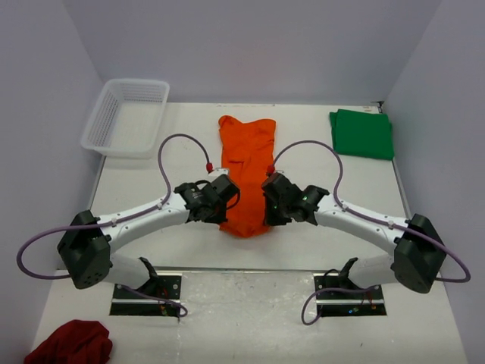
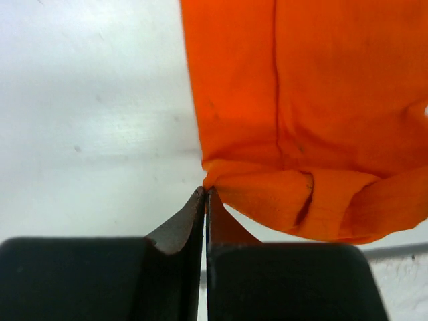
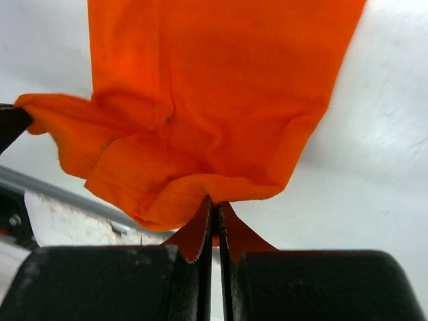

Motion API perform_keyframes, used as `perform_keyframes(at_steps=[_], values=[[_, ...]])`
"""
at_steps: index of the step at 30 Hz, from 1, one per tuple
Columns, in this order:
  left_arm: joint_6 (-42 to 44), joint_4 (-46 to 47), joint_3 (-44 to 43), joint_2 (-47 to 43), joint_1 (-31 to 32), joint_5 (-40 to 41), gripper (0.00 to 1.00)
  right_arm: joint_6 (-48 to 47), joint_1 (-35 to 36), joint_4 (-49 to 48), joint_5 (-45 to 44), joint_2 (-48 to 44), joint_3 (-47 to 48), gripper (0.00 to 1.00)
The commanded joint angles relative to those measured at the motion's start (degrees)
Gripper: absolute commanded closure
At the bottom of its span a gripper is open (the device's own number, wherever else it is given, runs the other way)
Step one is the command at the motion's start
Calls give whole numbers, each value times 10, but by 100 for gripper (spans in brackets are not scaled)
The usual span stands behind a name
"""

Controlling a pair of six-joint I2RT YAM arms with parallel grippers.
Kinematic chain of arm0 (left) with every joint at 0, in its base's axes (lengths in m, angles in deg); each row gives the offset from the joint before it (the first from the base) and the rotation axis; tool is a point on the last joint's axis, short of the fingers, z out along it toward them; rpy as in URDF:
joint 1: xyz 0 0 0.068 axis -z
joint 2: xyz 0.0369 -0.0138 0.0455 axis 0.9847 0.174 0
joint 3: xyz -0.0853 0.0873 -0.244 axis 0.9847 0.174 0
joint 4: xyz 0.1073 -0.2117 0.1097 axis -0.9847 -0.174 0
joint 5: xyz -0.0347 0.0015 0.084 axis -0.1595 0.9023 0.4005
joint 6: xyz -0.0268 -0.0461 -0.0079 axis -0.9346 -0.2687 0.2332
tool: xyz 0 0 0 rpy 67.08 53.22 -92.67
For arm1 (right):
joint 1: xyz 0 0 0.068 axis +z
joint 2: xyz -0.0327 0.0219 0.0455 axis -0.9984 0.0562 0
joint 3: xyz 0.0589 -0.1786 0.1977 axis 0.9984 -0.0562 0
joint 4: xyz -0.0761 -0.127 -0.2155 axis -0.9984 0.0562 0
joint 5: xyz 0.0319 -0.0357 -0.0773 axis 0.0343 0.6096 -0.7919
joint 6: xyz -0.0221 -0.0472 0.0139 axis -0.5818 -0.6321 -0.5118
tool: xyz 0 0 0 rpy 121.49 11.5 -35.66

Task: Fold and stack the t-shirts
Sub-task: Fold the folded rectangular tshirt in 1/3 of the way

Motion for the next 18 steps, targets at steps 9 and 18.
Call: perform_keyframes(at_steps=[9, 18], values=[[160, -13, -207, 133, -146, 31, 100, -154, -145, 55, 4, 99, 174, 100], [194, -40, -391, 280, -179, 24, 100, -201, -204, 78, 38, 225, 300, 100]])
